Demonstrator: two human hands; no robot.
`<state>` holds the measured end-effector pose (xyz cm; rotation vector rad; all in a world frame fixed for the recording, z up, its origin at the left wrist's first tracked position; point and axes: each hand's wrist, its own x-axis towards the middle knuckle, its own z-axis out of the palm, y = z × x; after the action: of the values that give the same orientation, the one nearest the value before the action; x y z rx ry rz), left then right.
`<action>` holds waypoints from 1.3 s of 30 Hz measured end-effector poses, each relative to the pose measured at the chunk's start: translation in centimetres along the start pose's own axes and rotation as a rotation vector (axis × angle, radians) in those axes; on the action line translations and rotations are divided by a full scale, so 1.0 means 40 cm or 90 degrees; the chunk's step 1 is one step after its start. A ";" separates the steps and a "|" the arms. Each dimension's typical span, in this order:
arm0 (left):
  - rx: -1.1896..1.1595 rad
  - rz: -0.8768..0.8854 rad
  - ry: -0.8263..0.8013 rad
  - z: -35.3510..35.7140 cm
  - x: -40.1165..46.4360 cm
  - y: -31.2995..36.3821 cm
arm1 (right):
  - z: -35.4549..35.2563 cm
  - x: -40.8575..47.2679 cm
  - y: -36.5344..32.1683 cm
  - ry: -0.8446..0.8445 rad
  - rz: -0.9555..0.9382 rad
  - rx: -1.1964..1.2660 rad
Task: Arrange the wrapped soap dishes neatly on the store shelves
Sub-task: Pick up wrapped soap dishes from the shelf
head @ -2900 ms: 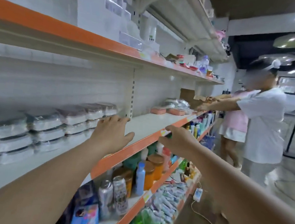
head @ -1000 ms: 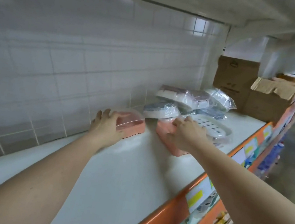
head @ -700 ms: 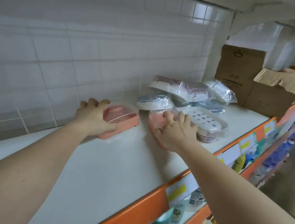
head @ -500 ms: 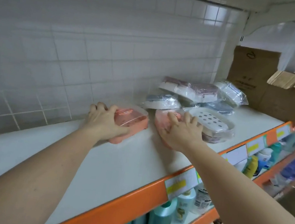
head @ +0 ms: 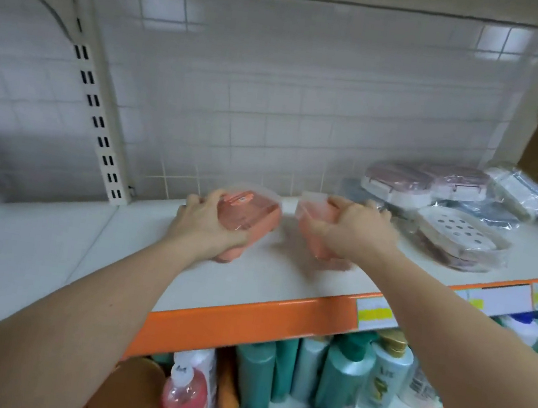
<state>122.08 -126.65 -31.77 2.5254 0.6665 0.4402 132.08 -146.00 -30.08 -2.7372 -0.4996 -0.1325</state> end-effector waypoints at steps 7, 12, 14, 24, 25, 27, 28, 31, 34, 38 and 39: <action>0.041 -0.095 0.138 -0.225 -0.122 -0.164 | -0.005 -0.118 -0.284 0.047 -0.145 0.074; 0.068 -0.175 0.211 -0.426 -0.303 -0.363 | 0.029 -0.264 -0.541 0.032 -0.244 0.097; 0.089 -0.212 0.252 -0.514 -0.396 -0.460 | 0.061 -0.344 -0.659 0.013 -0.283 0.127; 0.143 -0.359 0.361 -0.893 -0.835 -0.858 | 0.212 -0.758 -1.204 -0.030 -0.494 0.167; 0.153 -0.373 0.366 -0.921 -0.869 -0.885 | 0.222 -0.791 -1.249 -0.031 -0.514 0.173; 0.175 -0.406 0.376 -0.975 -0.930 -0.933 | 0.237 -0.851 -1.333 -0.042 -0.546 0.178; 0.177 -0.422 0.380 -1.000 -0.958 -0.959 | 0.243 -0.880 -1.371 -0.052 -0.561 0.179; 0.164 -0.475 0.391 -1.061 -1.022 -1.034 | 0.273 -0.949 -1.477 -0.061 -0.614 0.189; 0.177 -0.515 0.406 -1.106 -1.060 -1.114 | 0.302 -0.998 -1.570 -0.086 -0.643 0.201; 0.185 -0.543 0.422 -1.159 -1.076 -1.218 | 0.348 -1.034 -1.697 -0.121 -0.664 0.231; 0.192 -0.549 0.429 -1.175 -1.073 -1.248 | 0.364 -1.037 -1.734 -0.130 -0.668 0.240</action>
<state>48.28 -93.86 -26.94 2.0069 2.0695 0.8966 68.96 -93.58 -27.38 -1.8779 -1.7551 -0.0062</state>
